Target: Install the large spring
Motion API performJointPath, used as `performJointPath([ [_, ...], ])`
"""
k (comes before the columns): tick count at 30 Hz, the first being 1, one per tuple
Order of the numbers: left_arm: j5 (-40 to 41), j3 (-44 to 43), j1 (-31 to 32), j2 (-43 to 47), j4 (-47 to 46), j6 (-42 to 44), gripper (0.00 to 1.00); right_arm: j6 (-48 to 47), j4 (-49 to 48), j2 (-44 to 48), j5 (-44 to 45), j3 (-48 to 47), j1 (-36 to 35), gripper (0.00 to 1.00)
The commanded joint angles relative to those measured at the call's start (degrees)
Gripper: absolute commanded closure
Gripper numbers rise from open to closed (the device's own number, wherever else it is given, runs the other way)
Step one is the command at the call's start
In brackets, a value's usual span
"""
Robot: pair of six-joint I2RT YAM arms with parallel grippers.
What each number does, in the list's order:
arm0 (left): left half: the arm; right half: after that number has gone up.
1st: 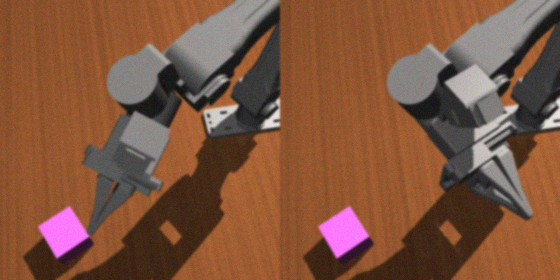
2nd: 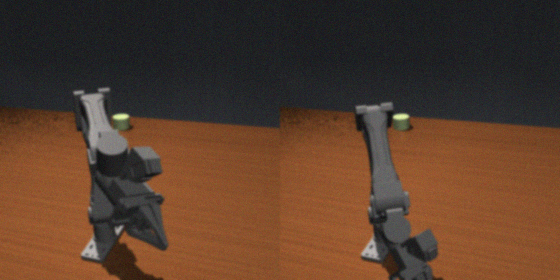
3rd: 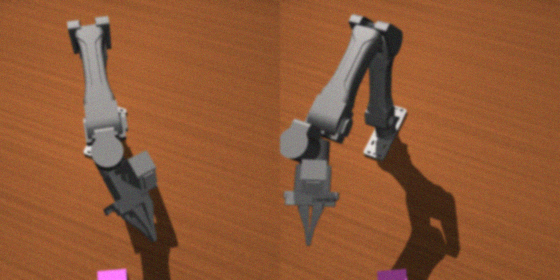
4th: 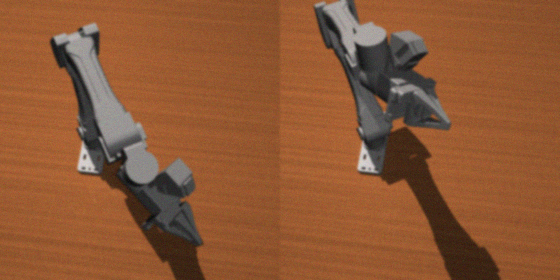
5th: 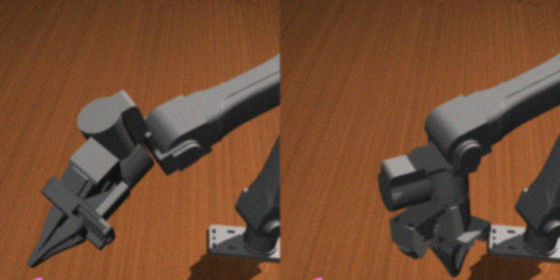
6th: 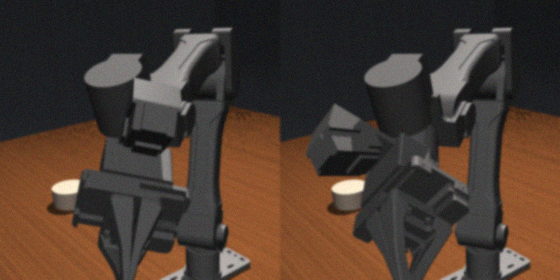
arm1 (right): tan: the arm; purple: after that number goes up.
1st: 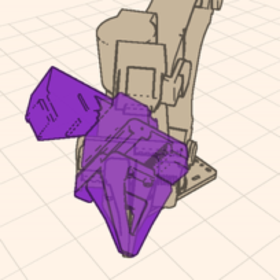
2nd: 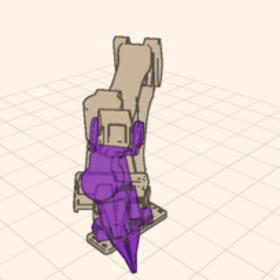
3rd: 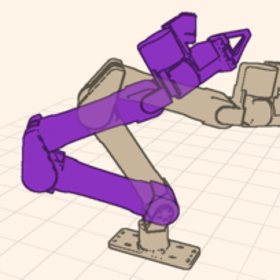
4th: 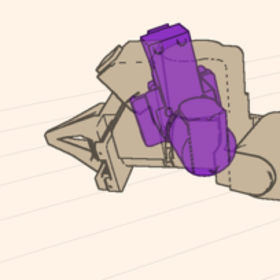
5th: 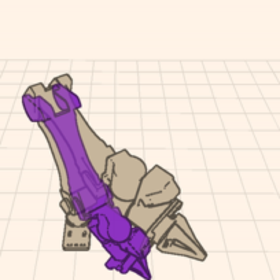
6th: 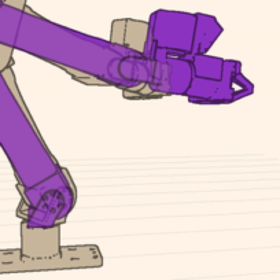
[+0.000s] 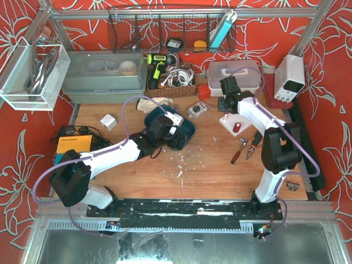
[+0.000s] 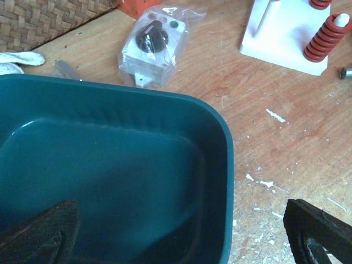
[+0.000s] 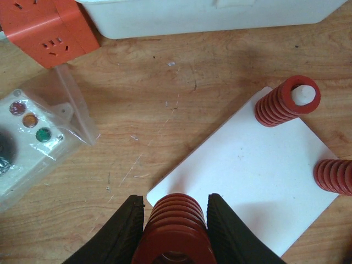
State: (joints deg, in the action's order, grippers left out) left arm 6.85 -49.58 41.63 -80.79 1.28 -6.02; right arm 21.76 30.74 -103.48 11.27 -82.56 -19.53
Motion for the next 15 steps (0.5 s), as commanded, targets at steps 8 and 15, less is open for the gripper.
performJointPath([
  [8,3.25,0.89,0.12,1.54,0.83,0.4,0.0,1.58,-1.43,-0.9,0.93,1.09,-0.01,1.0],
  [15,3.74,0.89,0.12,1.51,0.91,0.13,0.0,2.03,-2.16,0.41,0.9,3.68,0.06,1.0],
])
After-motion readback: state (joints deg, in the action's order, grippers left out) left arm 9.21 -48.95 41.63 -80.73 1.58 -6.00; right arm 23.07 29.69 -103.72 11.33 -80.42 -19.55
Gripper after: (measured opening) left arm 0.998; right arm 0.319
